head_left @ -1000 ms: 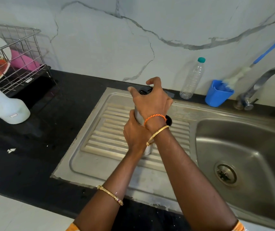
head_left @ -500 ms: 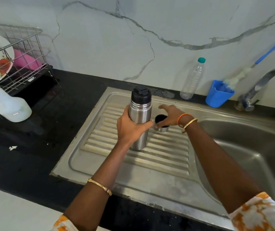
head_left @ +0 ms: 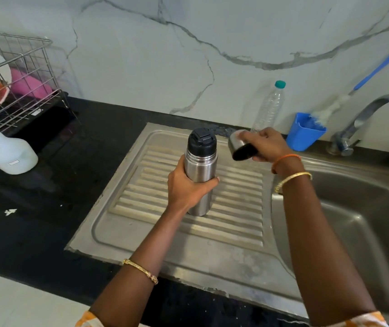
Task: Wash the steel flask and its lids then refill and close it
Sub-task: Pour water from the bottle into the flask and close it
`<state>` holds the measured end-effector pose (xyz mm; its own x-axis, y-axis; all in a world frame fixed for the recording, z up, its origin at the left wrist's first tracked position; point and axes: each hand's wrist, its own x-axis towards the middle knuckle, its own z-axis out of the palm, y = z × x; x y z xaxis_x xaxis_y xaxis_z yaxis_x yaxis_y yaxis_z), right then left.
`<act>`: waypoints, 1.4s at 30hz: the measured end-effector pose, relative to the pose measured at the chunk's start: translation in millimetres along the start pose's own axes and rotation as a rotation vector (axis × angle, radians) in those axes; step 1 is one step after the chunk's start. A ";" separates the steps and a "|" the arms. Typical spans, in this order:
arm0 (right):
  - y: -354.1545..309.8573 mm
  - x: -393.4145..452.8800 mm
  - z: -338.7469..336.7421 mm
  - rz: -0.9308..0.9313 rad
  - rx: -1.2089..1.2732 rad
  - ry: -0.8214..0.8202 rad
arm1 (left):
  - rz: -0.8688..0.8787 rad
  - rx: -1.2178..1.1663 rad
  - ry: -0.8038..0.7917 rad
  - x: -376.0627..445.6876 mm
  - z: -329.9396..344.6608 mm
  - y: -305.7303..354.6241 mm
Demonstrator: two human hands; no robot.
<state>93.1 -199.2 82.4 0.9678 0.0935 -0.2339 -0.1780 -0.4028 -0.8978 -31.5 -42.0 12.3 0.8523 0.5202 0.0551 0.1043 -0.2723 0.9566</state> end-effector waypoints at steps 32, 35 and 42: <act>-85.4 -80.2 24.6 -0.732 -0.644 -0.405 | 0.058 -0.061 -0.083 -3.7 -1.4 -11.8; -82.6 -87.9 38.3 -0.718 -0.878 -0.233 | 0.063 -0.072 -0.076 -4.1 -1.4 -12.1; -80.2 -82.6 33.7 -0.467 -0.823 -0.015 | 0.040 -0.056 -0.086 -3.5 -1.9 -11.8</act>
<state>21.5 -143.9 161.2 0.9059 0.4173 0.0725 0.4142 -0.8370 -0.3575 -36.7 -39.0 1.3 0.8963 0.4377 0.0713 0.0426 -0.2449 0.9686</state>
